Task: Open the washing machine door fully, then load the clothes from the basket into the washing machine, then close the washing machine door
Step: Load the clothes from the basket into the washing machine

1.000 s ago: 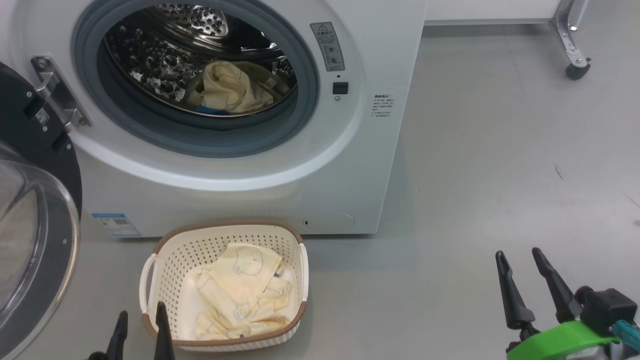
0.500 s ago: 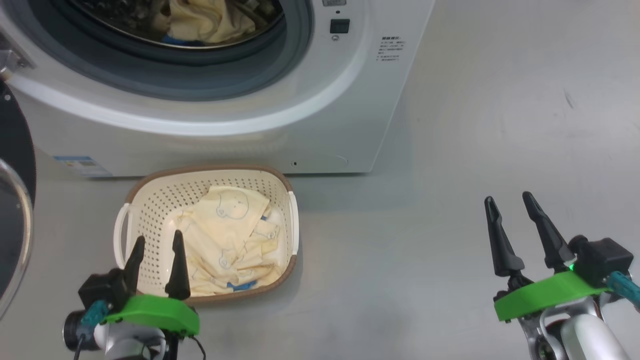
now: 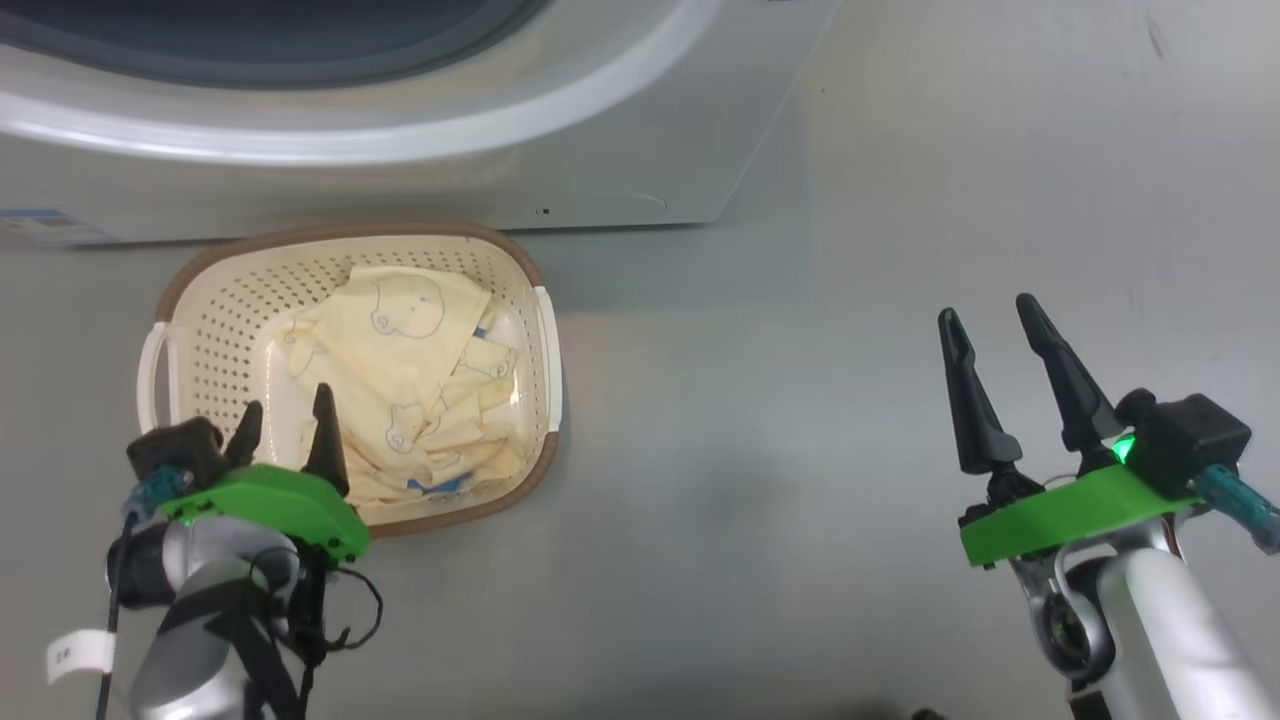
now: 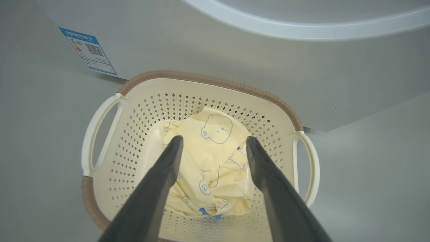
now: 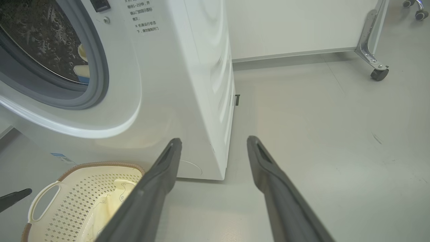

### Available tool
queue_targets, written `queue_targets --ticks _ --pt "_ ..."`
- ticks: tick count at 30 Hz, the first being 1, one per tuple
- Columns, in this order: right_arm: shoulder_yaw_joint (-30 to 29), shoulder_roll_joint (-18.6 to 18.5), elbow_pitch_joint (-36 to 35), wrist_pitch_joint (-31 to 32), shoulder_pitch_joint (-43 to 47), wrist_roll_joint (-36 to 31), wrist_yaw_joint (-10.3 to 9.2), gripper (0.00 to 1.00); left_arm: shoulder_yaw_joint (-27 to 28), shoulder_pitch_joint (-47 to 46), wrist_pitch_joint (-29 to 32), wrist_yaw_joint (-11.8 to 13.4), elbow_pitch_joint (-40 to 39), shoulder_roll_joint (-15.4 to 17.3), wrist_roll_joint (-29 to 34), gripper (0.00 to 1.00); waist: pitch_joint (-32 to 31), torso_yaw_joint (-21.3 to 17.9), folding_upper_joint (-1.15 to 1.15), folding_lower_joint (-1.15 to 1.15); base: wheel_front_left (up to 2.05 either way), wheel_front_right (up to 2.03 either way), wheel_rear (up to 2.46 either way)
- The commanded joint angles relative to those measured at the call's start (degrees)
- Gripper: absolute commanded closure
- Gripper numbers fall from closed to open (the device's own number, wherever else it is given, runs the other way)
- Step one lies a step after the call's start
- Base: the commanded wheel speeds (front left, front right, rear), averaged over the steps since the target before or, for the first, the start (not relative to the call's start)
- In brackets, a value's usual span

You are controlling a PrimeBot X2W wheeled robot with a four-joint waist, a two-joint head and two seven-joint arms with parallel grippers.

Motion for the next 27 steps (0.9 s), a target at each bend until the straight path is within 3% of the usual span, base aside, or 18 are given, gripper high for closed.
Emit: queue_targets --ticks 1,9,27 --pt "1.2 -0.6 -1.5 -0.5 -1.3 0.3 -0.15 0.0 2.0 -1.5 0.4 0.4 0.3 1.6 -0.8 0.0 2.2 -0.5 0.0 -0.01 0.0 0.0 0.0" --pt "2.7 -0.6 -1.4 -0.5 -4.4 0.5 -0.15 0.0 1.6 -10.4 4.3 0.0 11.0 1.9 -2.2 0.0 7.6 -1.5 0.0 -0.01 0.0 0.0 0.0" --pt "6.8 -1.8 -0.8 -0.5 -9.6 0.2 -0.15 0.0 -0.2 -20.7 2.8 0.0 22.6 2.2 -2.6 0.0 15.6 -3.6 0.0 -0.01 0.0 0.0 0.0"
